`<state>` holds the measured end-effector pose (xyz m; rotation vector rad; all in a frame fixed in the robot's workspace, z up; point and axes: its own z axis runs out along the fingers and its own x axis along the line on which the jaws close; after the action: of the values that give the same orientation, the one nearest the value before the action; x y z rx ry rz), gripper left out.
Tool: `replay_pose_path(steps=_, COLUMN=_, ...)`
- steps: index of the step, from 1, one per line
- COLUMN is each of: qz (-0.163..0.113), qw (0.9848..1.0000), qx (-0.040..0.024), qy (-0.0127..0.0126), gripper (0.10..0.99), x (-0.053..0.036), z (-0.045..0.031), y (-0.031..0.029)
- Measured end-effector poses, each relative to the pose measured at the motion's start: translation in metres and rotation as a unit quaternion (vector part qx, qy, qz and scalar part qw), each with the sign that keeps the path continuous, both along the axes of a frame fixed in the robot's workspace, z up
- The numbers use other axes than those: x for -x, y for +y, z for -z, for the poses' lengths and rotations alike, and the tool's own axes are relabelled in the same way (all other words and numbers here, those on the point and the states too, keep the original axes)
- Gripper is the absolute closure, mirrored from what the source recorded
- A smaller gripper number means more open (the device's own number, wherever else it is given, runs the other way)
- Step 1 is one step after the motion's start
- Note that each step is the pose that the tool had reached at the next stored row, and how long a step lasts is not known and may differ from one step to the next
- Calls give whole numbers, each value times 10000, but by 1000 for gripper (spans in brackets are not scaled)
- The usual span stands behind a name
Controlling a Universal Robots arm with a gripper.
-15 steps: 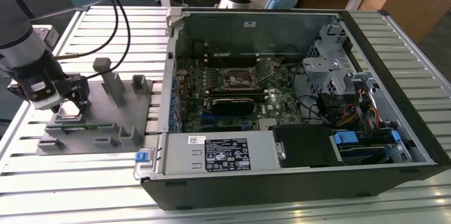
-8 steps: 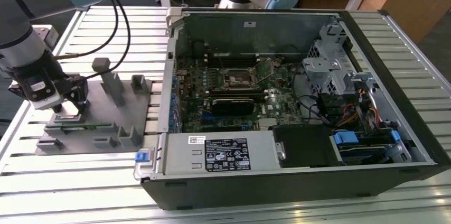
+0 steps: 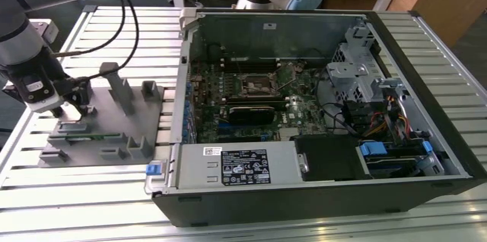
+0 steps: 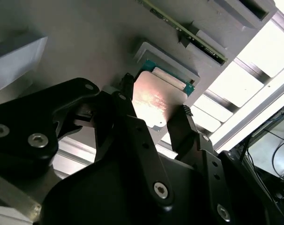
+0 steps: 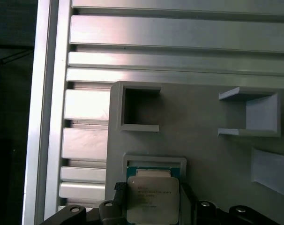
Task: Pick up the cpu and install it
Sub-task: 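Pick up the cpu and move it towards the insertion slot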
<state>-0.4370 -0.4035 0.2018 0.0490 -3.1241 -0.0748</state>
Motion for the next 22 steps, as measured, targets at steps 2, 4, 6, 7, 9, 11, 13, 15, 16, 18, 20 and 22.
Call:
replay_pose_path(steps=2, qz=0, qw=10000, qx=0, qy=1, gripper=545, x=0, z=-70, y=0)
replay_pose_path(steps=4, qz=0, qw=10000, qx=0, qy=1, gripper=545, x=0, z=-136, y=0)
replay_pose_path(steps=6, qz=0, qw=10000, qx=-1, qy=1, gripper=545, x=0, z=-183, y=0)
replay_pose_path(steps=7, qz=0, qw=10000, qx=-1, qy=1, gripper=545, x=0, z=-199, y=0)
replay_pose_path(steps=9, qz=0, qw=10000, qx=-4, qy=0, gripper=545, x=0, z=-226, y=0)
replay_pose_path(steps=11, qz=0, qw=10000, qx=-5, qy=-1, gripper=545, x=-1, z=-233, y=0)
replay_pose_path(steps=13, qz=0, qw=10000, qx=-6, qy=0, gripper=545, x=0, z=-234, y=0)
replay_pose_path(steps=15, qz=0, qw=10000, qx=-4, qy=3, gripper=545, x=1, z=-244, y=-1)
replay_pose_path(steps=16, qz=0, qw=10000, qx=-5, qy=2, gripper=545, x=1, z=-254, y=-1)
replay_pose_path(steps=18, qz=0, qw=10000, qx=-7, qy=1, gripper=545, x=1, z=-271, y=0)
replay_pose_path(steps=20, qz=0, qw=10000, qx=-8, qy=1, gripper=545, x=0, z=-285, y=0)
replay_pose_path(steps=22, qz=0, qw=10000, qx=-8, qy=0, gripper=545, x=0, z=-294, y=0)
